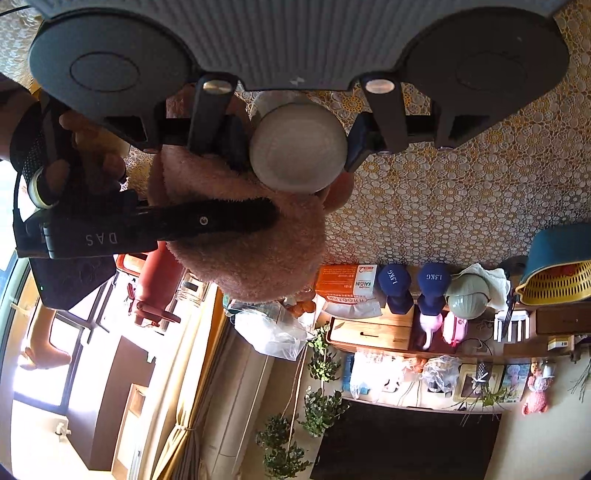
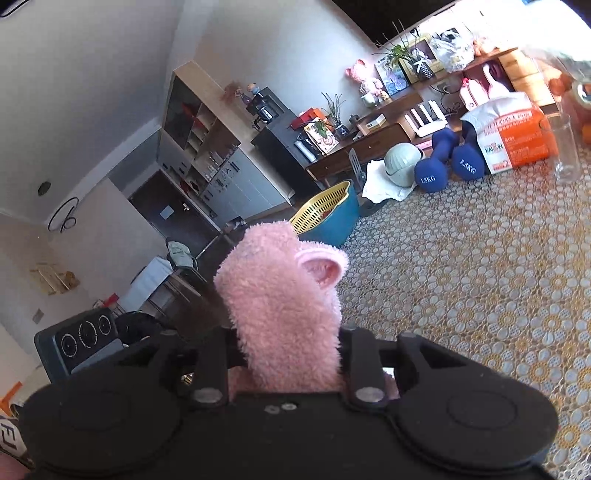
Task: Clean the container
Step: 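Wipe the bottle again with the towel in the right gripper, then give the bottle a final wipe with the towel in the right gripper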
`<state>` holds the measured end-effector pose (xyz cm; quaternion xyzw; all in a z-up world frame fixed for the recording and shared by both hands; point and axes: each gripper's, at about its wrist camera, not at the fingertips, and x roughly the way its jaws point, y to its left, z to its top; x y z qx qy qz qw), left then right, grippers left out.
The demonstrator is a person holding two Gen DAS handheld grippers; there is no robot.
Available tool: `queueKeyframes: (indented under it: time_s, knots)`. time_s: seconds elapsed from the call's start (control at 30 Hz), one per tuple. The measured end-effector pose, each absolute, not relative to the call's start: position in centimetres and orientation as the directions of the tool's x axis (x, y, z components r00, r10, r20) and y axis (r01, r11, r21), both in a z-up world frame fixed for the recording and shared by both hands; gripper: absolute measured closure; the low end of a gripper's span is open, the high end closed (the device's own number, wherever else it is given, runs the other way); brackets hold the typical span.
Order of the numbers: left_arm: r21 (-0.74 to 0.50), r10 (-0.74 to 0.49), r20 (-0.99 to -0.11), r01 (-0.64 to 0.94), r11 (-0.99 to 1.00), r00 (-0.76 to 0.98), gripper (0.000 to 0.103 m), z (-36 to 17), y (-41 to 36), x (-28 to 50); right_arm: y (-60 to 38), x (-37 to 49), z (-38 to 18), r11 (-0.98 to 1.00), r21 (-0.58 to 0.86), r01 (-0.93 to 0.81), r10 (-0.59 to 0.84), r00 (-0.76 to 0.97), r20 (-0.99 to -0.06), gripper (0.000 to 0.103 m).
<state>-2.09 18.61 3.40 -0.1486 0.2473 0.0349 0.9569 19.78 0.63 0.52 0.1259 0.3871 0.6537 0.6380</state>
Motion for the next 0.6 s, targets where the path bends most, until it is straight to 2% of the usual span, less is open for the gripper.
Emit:
queueKeyframes:
  time_s: [0.23, 0.6]
  knots:
    - [-0.256, -0.005, -0.478, -0.134, 0.957, 0.878, 0.05, 3.2, 18.5, -2.4, -0.1, 19.7, -1.0, 0.153, 0.693, -0.705, 0.932, -0.13, -0.339, 0.076]
    - [-0.223, 0.008, -0.486, -0.133, 0.966, 0.874, 0.05, 4.0, 18.1, -0.5, -2.5, 20.5, -3.7, 0.306, 0.638, -0.706, 0.883, -0.04, -0.468, 0.075]
